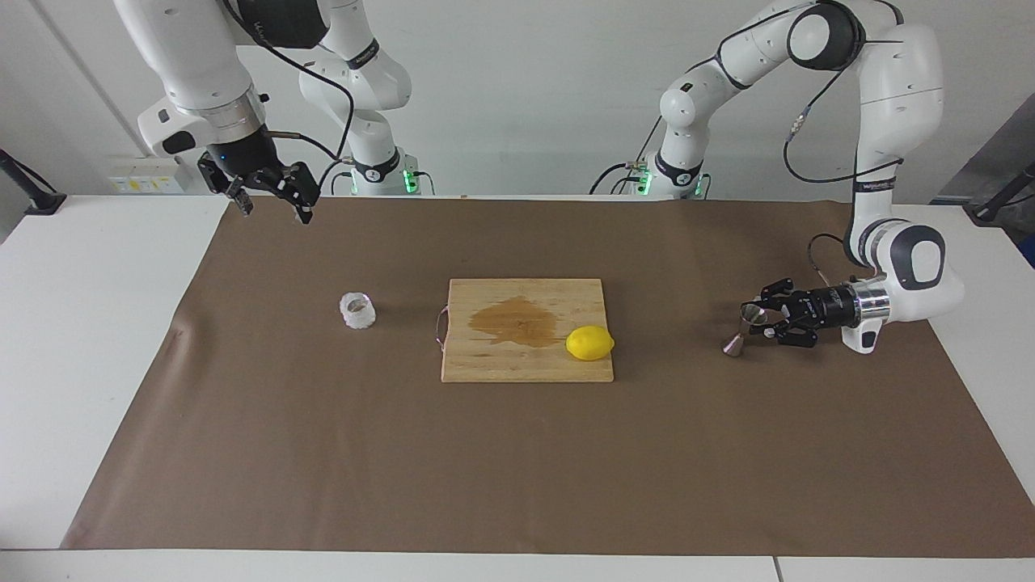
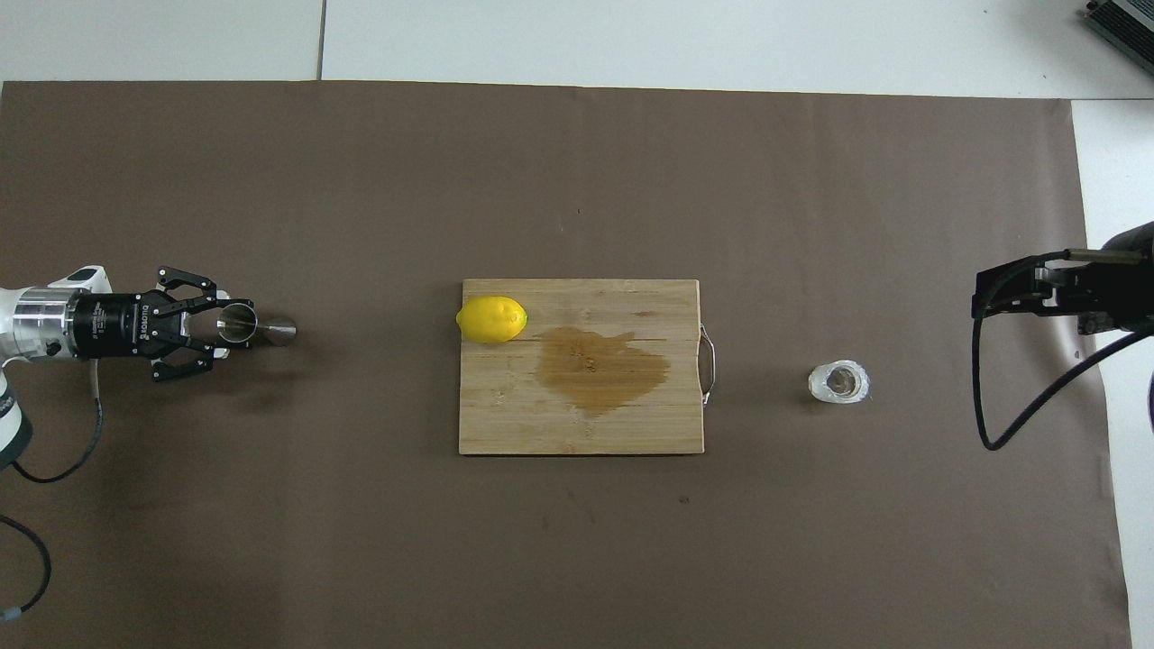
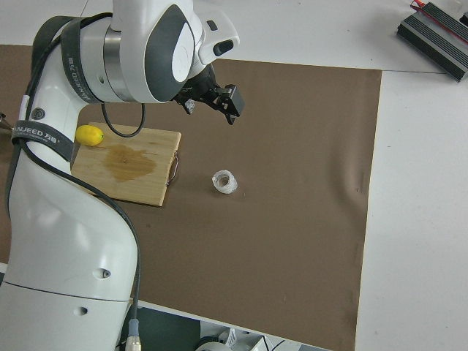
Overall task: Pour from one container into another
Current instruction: 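Close the left gripper around the small metal cup, then lift the metal cup with the left gripper over the cutting board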
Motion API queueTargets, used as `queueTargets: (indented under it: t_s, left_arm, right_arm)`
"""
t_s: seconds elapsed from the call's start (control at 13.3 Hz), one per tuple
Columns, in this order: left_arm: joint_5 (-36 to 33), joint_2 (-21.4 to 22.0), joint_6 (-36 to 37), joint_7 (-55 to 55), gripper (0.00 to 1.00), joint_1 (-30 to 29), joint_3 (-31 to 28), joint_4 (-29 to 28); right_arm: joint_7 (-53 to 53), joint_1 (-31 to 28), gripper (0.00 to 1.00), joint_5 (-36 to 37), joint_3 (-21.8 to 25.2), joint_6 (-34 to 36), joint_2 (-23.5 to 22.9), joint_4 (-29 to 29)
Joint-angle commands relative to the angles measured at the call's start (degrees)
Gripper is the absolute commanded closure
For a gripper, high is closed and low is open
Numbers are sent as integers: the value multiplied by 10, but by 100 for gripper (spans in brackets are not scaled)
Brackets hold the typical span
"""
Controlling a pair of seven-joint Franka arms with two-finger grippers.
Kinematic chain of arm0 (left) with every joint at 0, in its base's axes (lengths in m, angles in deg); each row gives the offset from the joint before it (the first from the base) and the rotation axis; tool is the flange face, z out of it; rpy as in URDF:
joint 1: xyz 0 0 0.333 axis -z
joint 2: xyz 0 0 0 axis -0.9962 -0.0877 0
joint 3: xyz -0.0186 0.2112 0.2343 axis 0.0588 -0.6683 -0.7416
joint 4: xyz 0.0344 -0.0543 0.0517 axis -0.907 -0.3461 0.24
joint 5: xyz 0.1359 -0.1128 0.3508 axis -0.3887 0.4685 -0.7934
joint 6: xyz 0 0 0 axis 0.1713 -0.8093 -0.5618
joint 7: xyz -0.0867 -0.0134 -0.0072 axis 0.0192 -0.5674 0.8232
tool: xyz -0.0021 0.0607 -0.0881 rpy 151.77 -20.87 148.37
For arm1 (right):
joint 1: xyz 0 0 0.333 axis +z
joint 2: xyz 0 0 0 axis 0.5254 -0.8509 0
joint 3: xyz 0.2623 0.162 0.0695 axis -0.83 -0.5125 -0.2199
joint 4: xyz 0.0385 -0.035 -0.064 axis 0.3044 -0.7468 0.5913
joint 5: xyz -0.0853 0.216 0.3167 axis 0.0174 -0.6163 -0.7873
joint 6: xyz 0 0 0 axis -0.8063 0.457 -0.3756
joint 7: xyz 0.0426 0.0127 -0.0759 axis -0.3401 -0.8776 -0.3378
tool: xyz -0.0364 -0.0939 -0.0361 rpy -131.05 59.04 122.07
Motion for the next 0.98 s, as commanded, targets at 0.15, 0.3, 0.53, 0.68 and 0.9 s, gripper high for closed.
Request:
queueTargets:
  t_s: [0.15, 0.3, 0.53, 0.68, 0.9]
  left_arm:
    - [32, 3, 2, 18, 100, -14, 21, -6]
    - [48, 7, 11, 37, 100, -12, 42, -1]
    - [65, 29, 18, 66, 100, 3, 56, -5]
    - [89, 44, 19, 78, 100, 31, 57, -8]
    - [127, 66, 8, 84, 100, 84, 53, -14]
  right_arm:
    - [9, -5, 0, 3, -3, 9, -1, 2]
    - [9, -5, 0, 3, -3, 9, -1, 2]
    - [9, -5, 0, 3, -3, 9, -1, 2]
    - [9, -5, 0, 3, -3, 9, -1, 2]
    - [9, -5, 0, 3, -3, 9, -1, 2]
